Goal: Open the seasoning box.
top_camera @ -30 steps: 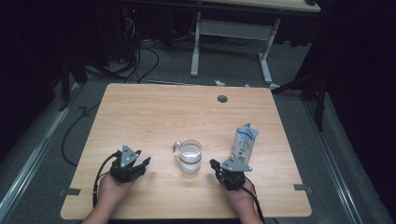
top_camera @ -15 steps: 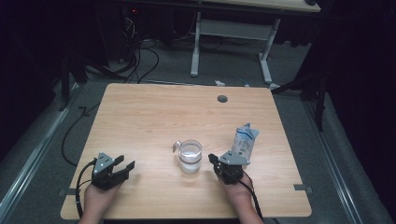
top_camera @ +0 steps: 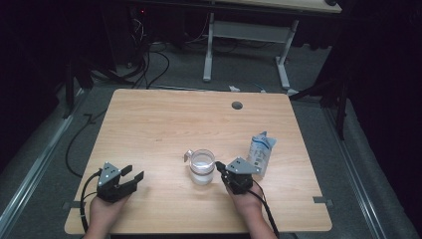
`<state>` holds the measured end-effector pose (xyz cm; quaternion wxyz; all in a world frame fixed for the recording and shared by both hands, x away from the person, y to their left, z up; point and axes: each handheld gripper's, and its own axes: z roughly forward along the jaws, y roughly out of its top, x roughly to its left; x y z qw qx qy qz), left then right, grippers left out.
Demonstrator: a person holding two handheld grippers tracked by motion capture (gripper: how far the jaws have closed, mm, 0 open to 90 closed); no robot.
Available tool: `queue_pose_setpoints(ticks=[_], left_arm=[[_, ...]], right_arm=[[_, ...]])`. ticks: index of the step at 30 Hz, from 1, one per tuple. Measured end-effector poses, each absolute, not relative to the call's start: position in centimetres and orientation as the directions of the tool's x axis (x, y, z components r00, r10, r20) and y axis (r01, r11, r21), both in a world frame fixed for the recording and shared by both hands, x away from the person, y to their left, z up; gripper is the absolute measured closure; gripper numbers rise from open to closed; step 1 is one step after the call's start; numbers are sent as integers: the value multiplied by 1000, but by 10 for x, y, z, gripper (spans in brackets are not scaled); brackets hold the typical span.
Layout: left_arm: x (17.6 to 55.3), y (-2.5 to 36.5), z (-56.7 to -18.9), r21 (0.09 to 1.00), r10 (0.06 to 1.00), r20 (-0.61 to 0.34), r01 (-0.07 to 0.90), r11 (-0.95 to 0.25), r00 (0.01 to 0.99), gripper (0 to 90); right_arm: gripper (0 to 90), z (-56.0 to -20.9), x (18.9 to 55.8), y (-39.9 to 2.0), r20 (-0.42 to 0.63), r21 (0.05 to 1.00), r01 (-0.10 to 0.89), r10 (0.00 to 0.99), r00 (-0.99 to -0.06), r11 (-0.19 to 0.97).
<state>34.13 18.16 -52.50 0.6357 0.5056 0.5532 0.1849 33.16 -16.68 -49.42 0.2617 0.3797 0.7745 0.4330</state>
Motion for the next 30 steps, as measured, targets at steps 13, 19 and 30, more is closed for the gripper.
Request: queue_pose_setpoints(ticks=[13, 19, 30], left_arm=[[342, 180, -526, 846, 796, -516, 332, 417, 316, 461], [344, 184, -528, 840, 798, -523, 342, 421, 301, 462], [344, 186, -528, 836, 794, -529, 341, 429, 300, 460]], right_arm=[[896, -492, 313, -157, -80, 869, 336, 773, -629, 363], [898, -496, 334, -160, -75, 853, 378, 802, -592, 359], [900, -498, 330, -152, -90, 845, 371, 785, -613, 386]])
